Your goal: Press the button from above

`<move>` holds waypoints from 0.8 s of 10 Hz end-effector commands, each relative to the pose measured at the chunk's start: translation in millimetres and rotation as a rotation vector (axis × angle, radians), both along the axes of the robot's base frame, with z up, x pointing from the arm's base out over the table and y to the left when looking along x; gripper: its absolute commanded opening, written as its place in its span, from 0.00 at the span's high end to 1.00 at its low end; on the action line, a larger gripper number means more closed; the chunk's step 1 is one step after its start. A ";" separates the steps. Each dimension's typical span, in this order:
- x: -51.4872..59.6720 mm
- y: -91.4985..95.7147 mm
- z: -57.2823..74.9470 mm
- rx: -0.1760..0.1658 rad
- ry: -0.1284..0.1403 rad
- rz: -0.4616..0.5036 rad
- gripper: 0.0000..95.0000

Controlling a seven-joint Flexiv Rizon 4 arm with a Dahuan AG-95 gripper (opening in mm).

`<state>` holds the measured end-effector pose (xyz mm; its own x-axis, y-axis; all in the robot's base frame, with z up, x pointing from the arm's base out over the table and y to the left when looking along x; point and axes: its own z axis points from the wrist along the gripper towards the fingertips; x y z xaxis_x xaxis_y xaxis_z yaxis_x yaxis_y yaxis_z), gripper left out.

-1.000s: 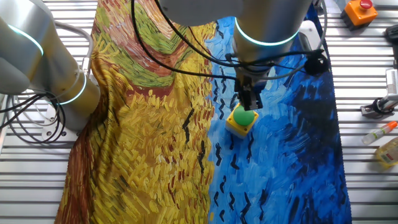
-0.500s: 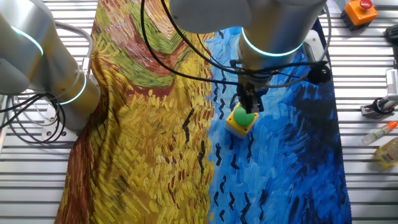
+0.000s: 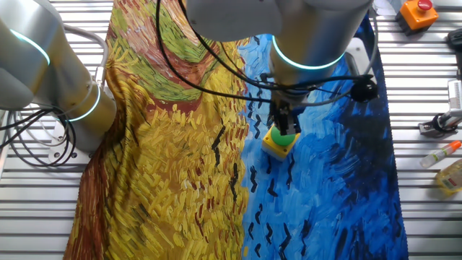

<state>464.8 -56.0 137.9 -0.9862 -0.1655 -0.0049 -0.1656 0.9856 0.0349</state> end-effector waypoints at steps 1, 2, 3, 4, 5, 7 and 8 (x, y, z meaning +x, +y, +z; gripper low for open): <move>-0.1 -0.7 -2.6 0.007 -0.007 0.001 1.00; -3.3 -1.8 -1.9 0.006 -0.007 0.004 1.00; -5.3 -3.1 -2.3 0.006 -0.005 0.006 1.00; -8.1 -4.4 -2.6 0.005 -0.006 0.011 1.00; -10.0 -5.1 -2.7 0.002 -0.001 0.013 1.00; -13.6 -5.4 -4.7 0.000 0.001 0.020 1.00; -13.8 -5.3 -6.1 0.001 -0.002 0.022 1.00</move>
